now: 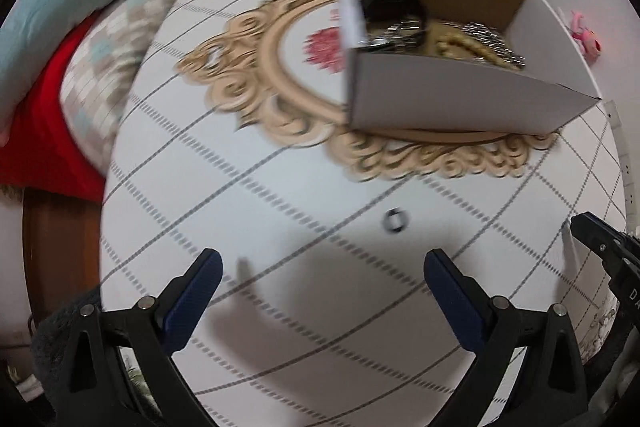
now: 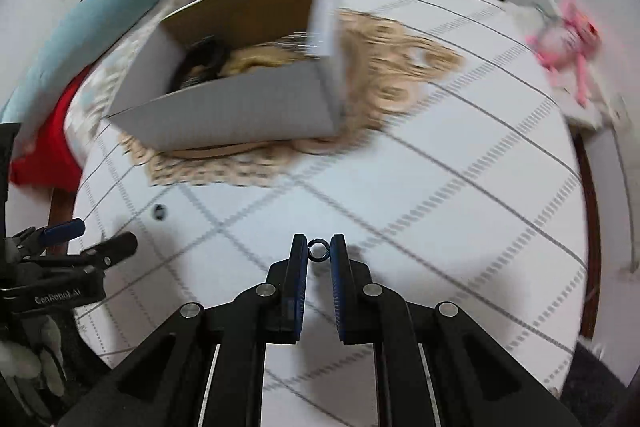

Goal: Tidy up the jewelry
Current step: 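Grasp the other black ear stud with the left tool, then carry both black ear studs over the white box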

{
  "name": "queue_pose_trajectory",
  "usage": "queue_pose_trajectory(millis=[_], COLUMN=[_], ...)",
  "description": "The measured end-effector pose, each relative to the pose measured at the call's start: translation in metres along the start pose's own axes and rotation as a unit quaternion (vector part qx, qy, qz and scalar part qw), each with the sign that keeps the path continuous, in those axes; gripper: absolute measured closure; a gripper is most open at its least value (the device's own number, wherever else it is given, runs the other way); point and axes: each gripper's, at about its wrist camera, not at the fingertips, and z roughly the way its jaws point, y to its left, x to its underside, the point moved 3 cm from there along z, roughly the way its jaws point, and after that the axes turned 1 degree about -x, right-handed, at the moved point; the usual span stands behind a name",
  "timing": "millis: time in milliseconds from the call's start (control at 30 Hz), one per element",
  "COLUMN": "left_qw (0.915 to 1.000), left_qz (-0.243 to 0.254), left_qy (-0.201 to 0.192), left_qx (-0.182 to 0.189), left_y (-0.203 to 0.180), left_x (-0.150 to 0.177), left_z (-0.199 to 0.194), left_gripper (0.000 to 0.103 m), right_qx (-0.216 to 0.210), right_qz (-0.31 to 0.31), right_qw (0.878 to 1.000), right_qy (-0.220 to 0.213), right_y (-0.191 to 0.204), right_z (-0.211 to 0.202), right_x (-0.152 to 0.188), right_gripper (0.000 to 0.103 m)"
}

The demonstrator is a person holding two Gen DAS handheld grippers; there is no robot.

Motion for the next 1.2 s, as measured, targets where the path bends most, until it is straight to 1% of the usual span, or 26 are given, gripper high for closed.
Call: queue_pose_trajectory(millis=[33, 100, 133, 167, 200, 233, 267, 300, 433, 467, 667, 733, 833, 900, 967, 1100, 1200], left_qw=[1.0, 0.9999, 0.9998, 0.9998, 0.9997, 0.9996, 0.9994, 0.9993, 0.9988, 0.9988, 0.9981, 0.9975, 0.9956, 0.9935, 0.9917, 0.9895, 0.9893], left_qz=[0.005, 0.012, 0.016, 0.02, 0.022, 0.022, 0.025, 0.027, 0.035, 0.036, 0.041, 0.043, 0.046, 0.046, 0.043, 0.027, 0.025], left_qy=[-0.005, -0.007, -0.008, -0.01, -0.011, -0.017, -0.02, -0.022, -0.027, -0.028, -0.039, -0.05, -0.075, -0.096, -0.111, -0.12, -0.121], left_qx=[0.003, 0.003, 0.003, 0.003, 0.005, 0.009, 0.009, 0.01, 0.018, 0.019, 0.023, 0.025, 0.031, 0.039, 0.051, 0.076, 0.077], left_y=[-0.008, -0.02, -0.026, -0.03, -0.031, -0.033, -0.035, -0.038, -0.046, -0.046, -0.056, -0.048, -0.047, -0.043, -0.038, -0.034, -0.034], left_x=[-0.001, -0.005, -0.006, -0.009, -0.01, -0.01, -0.011, -0.011, -0.011, -0.011, -0.006, -0.015, -0.016, -0.019, -0.03, -0.056, -0.071], left_z=[0.001, 0.0, 0.003, 0.003, 0.003, 0.001, 0.001, 0.001, -0.001, -0.001, -0.009, -0.01, -0.032, -0.053, -0.069, -0.089, -0.092], left_gripper=[0.01, 0.028, 0.035, 0.049, 0.058, 0.061, 0.066, 0.073, 0.091, 0.093, 0.093, 0.093, 0.093, 0.093, 0.093, 0.093, 0.093], right_qx=[0.001, 0.003, 0.005, 0.004, 0.005, 0.005, 0.004, 0.003, 0.001, 0.0, -0.006, -0.01, -0.021, -0.03, -0.041, -0.063, -0.07], right_qz=[0.007, 0.018, 0.021, 0.024, 0.027, 0.029, 0.03, 0.031, 0.031, 0.031, 0.028, 0.028, 0.026, 0.021, 0.015, 0.001, -0.009], right_qw=[1.0, 1.0, 1.0, 1.0, 1.0, 0.999, 0.999, 0.999, 0.999, 0.999, 0.999, 0.999, 0.999, 0.998, 0.997, 0.994, 0.992], right_qy=[-0.001, -0.004, -0.007, -0.008, -0.01, -0.013, -0.014, -0.015, -0.017, -0.018, -0.022, -0.026, -0.038, -0.05, -0.064, -0.093, -0.105], right_y=[-0.008, -0.019, -0.021, -0.023, -0.024, -0.024, -0.024, -0.024, -0.017, -0.016, -0.012, -0.01, -0.004, 0.003, 0.011, 0.029, 0.039], right_z=[-0.002, -0.005, -0.007, -0.008, -0.009, -0.01, -0.01, -0.011, -0.009, -0.009, -0.015, -0.018, -0.03, -0.041, -0.054, -0.077, -0.083], right_x=[0.002, 0.003, 0.002, 0.002, 0.001, 0.001, 0.001, 0.0, -0.002, -0.002, -0.004, -0.005, -0.008, -0.014, -0.022, -0.05, -0.075], right_gripper=[0.091, 0.091, 0.091, 0.091, 0.091, 0.091, 0.091, 0.091, 0.091, 0.091, 0.091, 0.091, 0.091, 0.091, 0.091, 0.091, 0.091])
